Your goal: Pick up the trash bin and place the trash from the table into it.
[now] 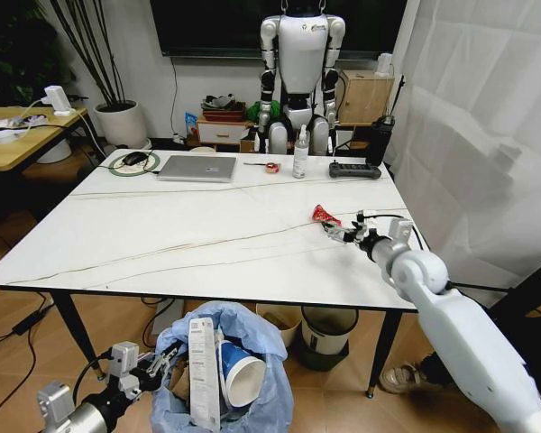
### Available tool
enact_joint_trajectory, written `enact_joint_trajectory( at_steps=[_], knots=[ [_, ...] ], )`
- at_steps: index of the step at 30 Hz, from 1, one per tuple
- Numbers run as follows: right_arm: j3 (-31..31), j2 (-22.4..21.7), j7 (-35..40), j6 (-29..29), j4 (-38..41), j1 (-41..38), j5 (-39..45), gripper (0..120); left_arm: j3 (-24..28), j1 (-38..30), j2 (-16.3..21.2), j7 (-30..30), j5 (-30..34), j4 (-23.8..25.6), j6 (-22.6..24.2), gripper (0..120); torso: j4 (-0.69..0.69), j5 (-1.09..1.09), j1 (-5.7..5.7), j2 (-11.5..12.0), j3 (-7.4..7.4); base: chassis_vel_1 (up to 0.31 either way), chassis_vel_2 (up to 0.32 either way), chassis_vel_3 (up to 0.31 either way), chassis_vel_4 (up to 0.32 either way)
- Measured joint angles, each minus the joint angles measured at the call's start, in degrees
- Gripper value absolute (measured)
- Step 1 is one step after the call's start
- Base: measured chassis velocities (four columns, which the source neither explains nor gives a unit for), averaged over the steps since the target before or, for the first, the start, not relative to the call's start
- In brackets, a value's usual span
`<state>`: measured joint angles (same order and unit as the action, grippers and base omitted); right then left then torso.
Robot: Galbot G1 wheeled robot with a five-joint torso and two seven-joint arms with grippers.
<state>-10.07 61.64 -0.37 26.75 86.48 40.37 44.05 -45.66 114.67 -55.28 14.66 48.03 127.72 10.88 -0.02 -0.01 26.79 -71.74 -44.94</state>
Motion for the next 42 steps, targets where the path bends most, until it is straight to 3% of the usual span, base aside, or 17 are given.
enact_joint_trajectory(
  at_steps=[15,19,33,39,42],
  knots=[
    [2.33,2.65,-3.21,-2.37,-7.48,-3.12,-4.06,100,-0.08,0.03,-1.92,0.0,-0.79,0.49,-0.12,1,0.01,0.0,0.0,0.0,0.01,0.0,0.0,0.0,0.0],
    [2.62,3.06,-3.92,-2.93,-9.14,-3.64,-4.86,93,-0.12,0.05,-2.02,0.01,-0.81,0.49,-0.15,1,0.01,0.0,0.0,0.0,0.01,0.0,0.0,0.0,0.0],
    [2.53,3.08,-4.41,-3.68,-10.63,-3.78,-5.17,41,-0.01,-0.18,-2.38,-0.02,-0.97,0.1,-0.22,1,0.01,0.0,0.0,0.0,0.01,0.0,0.0,0.0,0.0],
    [2.88,3.02,-4.41,-3.72,-10.21,-3.66,-4.79,20,0.17,-0.26,-2.48,-0.02,-1.03,-0.08,-0.25,1,0.01,0.0,0.0,-0.01,0.01,0.0,0.0,0.0,0.0],
    [2.95,2.93,-4.41,-3.71,-9.94,-3.56,-4.65,16,0.25,-0.37,-2.53,-0.02,-1.04,-0.14,-0.25,1,0.01,0.01,0.0,-0.01,0.01,0.0,0.0,0.0,0.0]
  ],
)
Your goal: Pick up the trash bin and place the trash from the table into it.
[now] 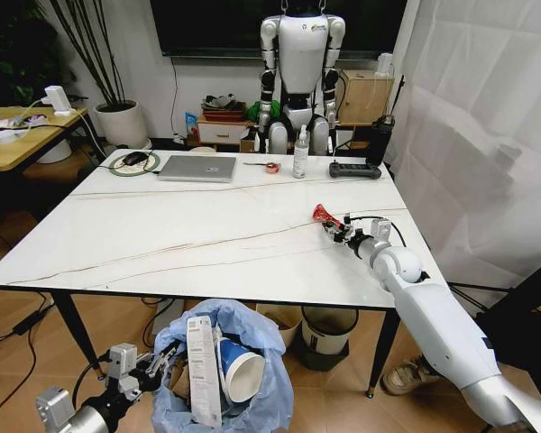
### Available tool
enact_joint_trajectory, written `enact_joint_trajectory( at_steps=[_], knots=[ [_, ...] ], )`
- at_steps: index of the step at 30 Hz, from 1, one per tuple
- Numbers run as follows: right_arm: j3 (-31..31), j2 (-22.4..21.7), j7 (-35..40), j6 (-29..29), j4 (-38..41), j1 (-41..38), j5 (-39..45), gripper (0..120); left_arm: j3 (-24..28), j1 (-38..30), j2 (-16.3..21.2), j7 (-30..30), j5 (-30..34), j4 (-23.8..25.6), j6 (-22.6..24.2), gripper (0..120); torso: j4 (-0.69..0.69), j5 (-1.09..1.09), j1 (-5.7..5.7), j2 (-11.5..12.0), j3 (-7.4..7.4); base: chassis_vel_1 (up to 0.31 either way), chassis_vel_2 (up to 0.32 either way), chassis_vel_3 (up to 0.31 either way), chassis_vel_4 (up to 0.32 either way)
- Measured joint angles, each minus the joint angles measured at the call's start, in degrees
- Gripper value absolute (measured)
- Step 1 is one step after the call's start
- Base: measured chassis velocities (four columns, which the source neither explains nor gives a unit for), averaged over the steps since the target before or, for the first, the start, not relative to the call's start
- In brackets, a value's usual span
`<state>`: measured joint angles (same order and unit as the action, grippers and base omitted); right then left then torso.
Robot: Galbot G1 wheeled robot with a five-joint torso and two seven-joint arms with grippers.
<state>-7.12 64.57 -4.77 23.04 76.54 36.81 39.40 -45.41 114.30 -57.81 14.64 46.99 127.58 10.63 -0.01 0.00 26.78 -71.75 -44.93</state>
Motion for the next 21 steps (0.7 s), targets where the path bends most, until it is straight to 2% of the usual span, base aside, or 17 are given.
enact_joint_trajectory(
  at_steps=[4,14,19,21],
  knots=[
    [-0.05,-0.28,0.03,0.06,0.94,0.36,0.92,8,0.21,-0.18,-0.08,-0.01,-0.04,-0.08,-0.02,1,0.0,0.01,0.0,0.0,0.0,0.0,0.0,0.0,0.0],
    [-0.49,-4.77,0.37,0.58,8.82,2.72,6.59,8,0.55,-0.43,-0.08,-0.04,-0.07,-0.25,-0.05,1,-0.01,0.02,0.0,0.0,0.0,0.0,0.0,0.0,0.0],
    [-0.88,-10.81,1.62,1.35,23.98,8.12,14.31,8,0.78,-0.51,0.33,-0.04,0.01,-0.33,-0.08,1,0.0,0.0,-0.01,0.0,0.0,0.0,0.0,0.0,0.0],
    [-0.8,-11.76,1.84,1.43,26.42,9.11,15.55,8,0.79,-0.51,0.42,-0.05,0.05,-0.31,-0.08,1,0.01,0.0,-0.01,0.0,0.0,0.0,0.0,0.0,0.0]
  ],
)
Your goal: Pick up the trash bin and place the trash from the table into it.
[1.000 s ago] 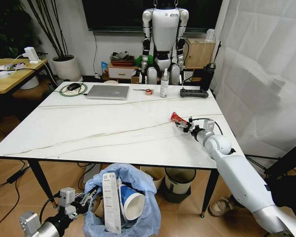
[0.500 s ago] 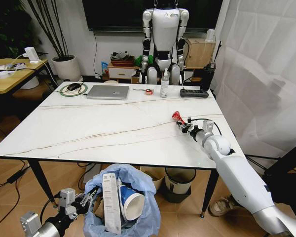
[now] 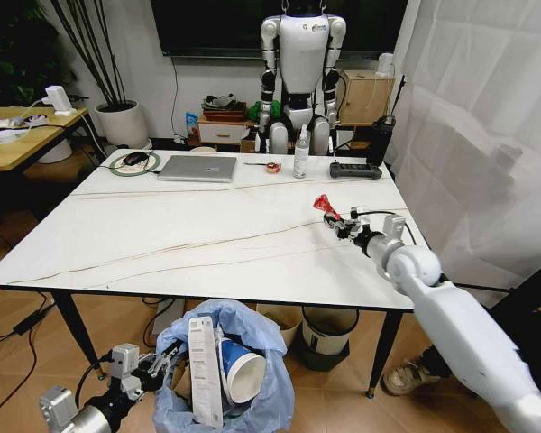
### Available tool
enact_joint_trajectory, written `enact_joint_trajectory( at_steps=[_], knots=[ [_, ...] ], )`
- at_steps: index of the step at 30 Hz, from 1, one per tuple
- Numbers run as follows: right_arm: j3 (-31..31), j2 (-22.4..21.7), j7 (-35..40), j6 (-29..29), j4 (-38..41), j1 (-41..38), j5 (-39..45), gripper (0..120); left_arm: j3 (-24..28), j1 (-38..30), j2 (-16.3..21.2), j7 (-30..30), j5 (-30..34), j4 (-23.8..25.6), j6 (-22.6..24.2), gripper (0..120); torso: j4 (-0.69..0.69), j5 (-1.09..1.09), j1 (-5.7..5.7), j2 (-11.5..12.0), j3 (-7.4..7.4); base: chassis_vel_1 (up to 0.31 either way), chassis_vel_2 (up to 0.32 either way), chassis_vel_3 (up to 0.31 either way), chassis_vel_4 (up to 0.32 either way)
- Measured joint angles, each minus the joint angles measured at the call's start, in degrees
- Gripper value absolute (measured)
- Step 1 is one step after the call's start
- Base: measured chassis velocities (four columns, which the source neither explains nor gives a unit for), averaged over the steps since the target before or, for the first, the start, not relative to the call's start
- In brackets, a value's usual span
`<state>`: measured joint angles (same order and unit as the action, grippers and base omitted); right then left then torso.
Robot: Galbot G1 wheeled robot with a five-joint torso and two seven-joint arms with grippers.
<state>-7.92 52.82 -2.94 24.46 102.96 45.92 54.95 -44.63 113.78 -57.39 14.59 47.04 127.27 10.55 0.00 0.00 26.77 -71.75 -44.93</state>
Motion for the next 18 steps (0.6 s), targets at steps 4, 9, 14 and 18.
enact_joint_trajectory(
  at_steps=[4,9,14,18],
  knots=[
    [1.55,-4.95,1.62,0.06,11.93,4.4,7.31,8,-0.19,-0.1,0.48,-0.09,0.45,0.18,0.0,1,0.01,0.0,-0.01,0.0,0.0,0.0,0.0,0.0,0.0],
    [5.53,-7.83,3.97,0.06,21.16,5.57,12.87,8,-0.3,-0.31,0.8,-0.26,0.68,0.47,0.06,1,-0.01,0.0,0.0,0.0,0.0,0.0,0.0,0.0,0.0],
    [10.33,-9.43,7.42,0.4,28.13,6.39,16.84,8,-0.34,-0.24,0.52,-0.35,0.77,0.63,0.1,1,-0.01,0.0,0.0,0.0,0.0,0.0,0.0,0.0,0.0],
    [12.31,-10.27,9.12,0.73,30.89,7.52,17.63,8,-0.62,-0.12,0.46,-0.32,0.79,0.64,0.1,1,-0.01,0.0,0.0,0.01,0.0,0.0,0.0,0.0,0.0]
  ],
)
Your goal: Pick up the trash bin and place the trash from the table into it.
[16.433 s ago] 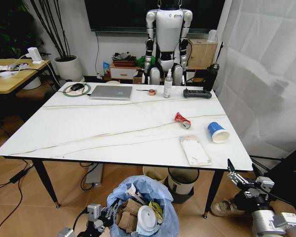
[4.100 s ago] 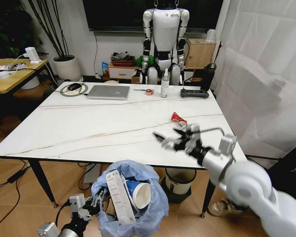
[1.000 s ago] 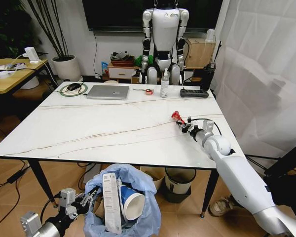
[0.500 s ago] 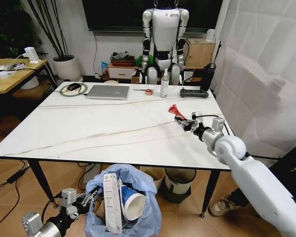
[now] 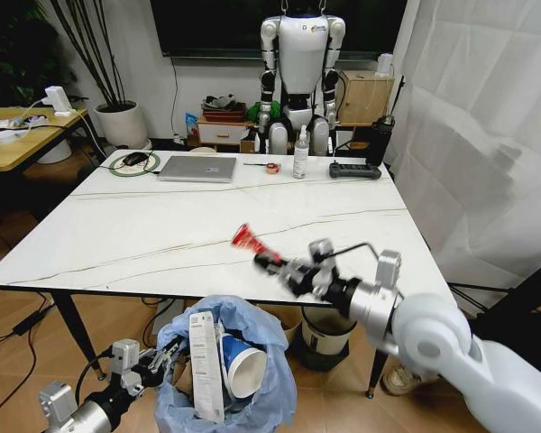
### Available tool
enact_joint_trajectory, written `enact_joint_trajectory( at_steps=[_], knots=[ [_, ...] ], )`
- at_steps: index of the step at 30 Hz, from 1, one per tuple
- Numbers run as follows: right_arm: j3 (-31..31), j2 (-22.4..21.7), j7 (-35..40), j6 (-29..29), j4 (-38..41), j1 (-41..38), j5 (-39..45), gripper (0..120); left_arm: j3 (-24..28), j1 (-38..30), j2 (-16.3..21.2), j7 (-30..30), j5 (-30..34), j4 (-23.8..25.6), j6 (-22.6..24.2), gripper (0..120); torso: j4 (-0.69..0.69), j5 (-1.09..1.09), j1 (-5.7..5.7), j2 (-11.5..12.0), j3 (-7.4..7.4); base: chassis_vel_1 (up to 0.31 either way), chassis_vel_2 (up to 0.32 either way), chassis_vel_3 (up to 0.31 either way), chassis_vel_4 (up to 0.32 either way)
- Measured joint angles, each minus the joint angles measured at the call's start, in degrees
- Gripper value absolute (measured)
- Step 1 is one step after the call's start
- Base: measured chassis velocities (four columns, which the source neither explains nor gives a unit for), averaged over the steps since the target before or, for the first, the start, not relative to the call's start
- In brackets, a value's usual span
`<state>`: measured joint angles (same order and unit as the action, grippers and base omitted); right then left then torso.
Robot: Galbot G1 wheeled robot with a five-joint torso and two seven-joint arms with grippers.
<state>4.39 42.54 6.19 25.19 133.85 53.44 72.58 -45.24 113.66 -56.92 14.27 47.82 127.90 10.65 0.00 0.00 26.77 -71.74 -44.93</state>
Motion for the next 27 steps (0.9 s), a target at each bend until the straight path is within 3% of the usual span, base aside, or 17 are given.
enact_joint_trajectory(
  at_steps=[9,27],
  knots=[
    [3.95,1.75,3.28,-0.12,1.32,4.93,-0.84,8,0.39,-0.76,0.02,-0.23,0.38,-0.04,0.06,1,0.01,0.01,0.01,0.0,-0.01,0.0,0.0,0.0,0.0],
    [7.49,3.0,4.08,-0.28,1.74,5.98,-1.03,8,0.09,-1.22,0.12,-0.89,0.88,-0.28,0.37,1,0.0,0.0,0.01,0.0,-0.01,0.0,0.0,0.0,0.0]
  ],
)
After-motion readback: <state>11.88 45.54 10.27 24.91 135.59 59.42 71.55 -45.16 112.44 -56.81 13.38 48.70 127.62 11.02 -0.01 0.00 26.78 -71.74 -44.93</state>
